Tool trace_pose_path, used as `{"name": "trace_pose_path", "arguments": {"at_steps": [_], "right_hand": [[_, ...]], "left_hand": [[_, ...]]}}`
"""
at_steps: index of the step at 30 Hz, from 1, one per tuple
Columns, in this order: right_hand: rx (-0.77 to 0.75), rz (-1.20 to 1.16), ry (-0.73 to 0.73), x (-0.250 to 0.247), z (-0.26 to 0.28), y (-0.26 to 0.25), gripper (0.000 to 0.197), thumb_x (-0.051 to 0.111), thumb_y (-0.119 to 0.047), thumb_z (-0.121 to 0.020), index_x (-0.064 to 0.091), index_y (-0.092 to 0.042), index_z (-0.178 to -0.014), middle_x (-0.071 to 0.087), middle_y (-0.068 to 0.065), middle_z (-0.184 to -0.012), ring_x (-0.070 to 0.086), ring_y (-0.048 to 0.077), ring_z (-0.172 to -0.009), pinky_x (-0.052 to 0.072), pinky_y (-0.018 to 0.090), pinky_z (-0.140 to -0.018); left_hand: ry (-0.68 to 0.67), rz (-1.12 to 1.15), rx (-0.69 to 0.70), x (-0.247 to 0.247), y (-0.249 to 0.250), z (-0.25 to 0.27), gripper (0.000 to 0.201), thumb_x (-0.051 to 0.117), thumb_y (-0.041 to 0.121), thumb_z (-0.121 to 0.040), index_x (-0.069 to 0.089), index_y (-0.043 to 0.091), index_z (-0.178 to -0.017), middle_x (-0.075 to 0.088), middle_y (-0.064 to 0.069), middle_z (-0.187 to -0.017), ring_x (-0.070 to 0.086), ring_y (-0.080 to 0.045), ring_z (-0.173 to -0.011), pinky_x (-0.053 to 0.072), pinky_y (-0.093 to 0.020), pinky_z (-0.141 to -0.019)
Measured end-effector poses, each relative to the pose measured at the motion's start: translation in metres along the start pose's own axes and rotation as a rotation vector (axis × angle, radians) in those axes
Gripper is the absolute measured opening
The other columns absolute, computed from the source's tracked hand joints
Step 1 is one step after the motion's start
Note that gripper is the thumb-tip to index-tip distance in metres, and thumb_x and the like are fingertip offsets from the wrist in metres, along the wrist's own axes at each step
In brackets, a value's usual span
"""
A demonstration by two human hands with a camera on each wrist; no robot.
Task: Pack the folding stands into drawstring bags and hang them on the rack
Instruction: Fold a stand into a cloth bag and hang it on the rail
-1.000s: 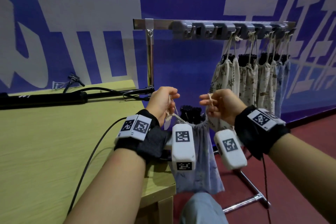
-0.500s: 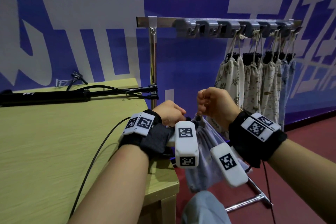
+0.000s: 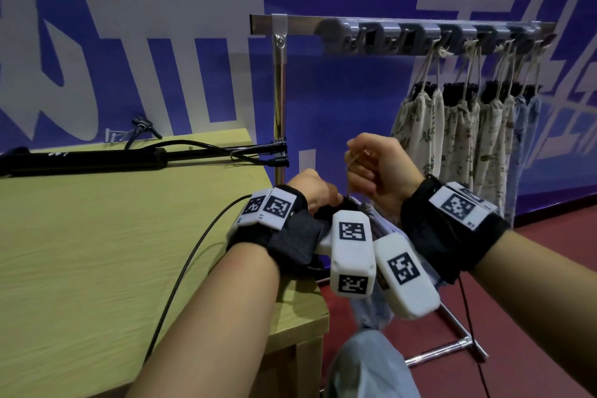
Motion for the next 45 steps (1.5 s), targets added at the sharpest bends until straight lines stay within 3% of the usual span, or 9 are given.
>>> {"name": "trace_pose_path", "arguments": {"at_steps": [6,11,17,20,24,31,38,42,45], "right_hand": [[0.118,0.622,0.025,-0.002,-0.003,-0.013,0.048,0.044,-0.026,-0.094,0.058,-0.011,-0.051,0.031,0.001,-0.044,0.023,0.013,-0.033,0.024,0.023,-0.044],[0.186,0.515,0.131,-0.027,-0.01,-0.034,0.03,0.039,-0.024,-0.096,0.057,-0.01,-0.076,0.036,-0.007,-0.036,0.028,0.007,-0.026,0.033,0.017,-0.04],[-0.019,0.807,0.165,-0.044,-0.009,-0.034,0.021,0.053,-0.007,-0.085,0.068,-0.015,-0.072,0.063,-0.004,-0.057,0.029,0.004,-0.029,0.022,0.013,-0.032],[-0.112,1.229,0.093,-0.032,-0.006,-0.022,0.018,0.058,-0.015,-0.084,0.074,-0.023,-0.08,0.067,-0.001,-0.072,0.058,0.003,-0.06,0.045,0.018,-0.058],[-0.083,1.484,-0.022,-0.022,-0.002,-0.004,0.024,0.056,-0.012,-0.082,0.076,-0.026,-0.087,0.06,-0.004,-0.072,0.053,0.012,-0.075,0.038,0.022,-0.067],[0.059,1.466,-0.121,-0.024,-0.002,-0.003,0.015,0.058,-0.015,-0.085,0.073,-0.017,-0.088,0.06,-0.002,-0.066,0.05,0.006,-0.048,0.04,0.016,-0.046],[0.111,0.438,0.117,-0.036,0.001,-0.005,0.025,0.034,0.008,-0.092,0.058,0.006,-0.1,0.062,0.014,-0.075,0.056,0.018,-0.058,0.048,0.019,-0.048],[-0.245,0.886,0.137,-0.025,0.0,-0.013,0.035,0.044,0.012,-0.082,0.072,-0.001,-0.097,0.073,0.014,-0.091,0.069,0.022,-0.09,0.056,0.033,-0.08],[-0.424,1.139,0.147,-0.01,0.006,-0.018,0.032,0.048,0.007,-0.083,0.075,-0.005,-0.095,0.073,0.017,-0.092,0.066,0.026,-0.094,0.049,0.026,-0.081]], "left_hand": [[-0.079,0.151,0.097,0.007,0.001,-0.005,0.015,0.063,0.007,-0.086,0.065,0.011,-0.072,0.06,-0.012,-0.083,0.054,-0.023,-0.08,0.048,-0.034,-0.075],[0.08,0.614,0.236,-0.015,0.016,0.003,0.021,0.052,0.005,-0.091,0.061,0.019,-0.078,0.059,-0.011,-0.083,0.041,-0.013,-0.047,0.032,-0.019,-0.043],[0.014,0.8,0.351,-0.015,0.03,0.013,0.027,0.037,0.0,-0.093,0.058,0.018,-0.092,0.061,-0.004,-0.083,0.04,-0.012,-0.051,0.034,-0.024,-0.053],[-0.041,0.827,0.335,-0.009,0.033,0.019,0.023,0.036,-0.001,-0.091,0.051,0.016,-0.097,0.062,-0.009,-0.082,0.04,-0.015,-0.052,0.036,-0.026,-0.054],[-0.022,0.833,0.307,-0.009,0.031,0.02,0.022,0.031,-0.003,-0.09,0.043,0.015,-0.094,0.065,-0.015,-0.077,0.038,-0.016,-0.048,0.031,-0.027,-0.052],[0.015,0.903,0.321,-0.012,0.033,0.023,0.025,0.025,-0.008,-0.089,0.038,0.014,-0.091,0.066,-0.022,-0.073,0.052,-0.019,-0.044,0.046,-0.027,-0.051],[0.084,0.871,0.218,-0.01,0.026,0.01,0.022,0.028,-0.007,-0.092,0.035,0.007,-0.108,0.061,-0.017,-0.09,0.06,-0.024,-0.072,0.047,-0.033,-0.064],[0.049,0.796,0.177,-0.005,0.021,0.004,0.019,0.041,-0.003,-0.089,0.036,0.007,-0.105,0.056,-0.019,-0.101,0.061,-0.024,-0.07,0.049,-0.028,-0.051],[-0.02,0.733,0.179,-0.003,0.023,0.008,0.007,0.042,-0.001,-0.084,0.044,0.005,-0.085,0.062,-0.018,-0.087,0.057,-0.016,-0.054,0.039,-0.018,-0.04]]}}
Point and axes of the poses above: each hand's wrist, its own z-axis away from the middle knuckle, its own x-axis out of the palm, y = z × x, the point moved 6 cm from there along -z, towards the middle knuckle
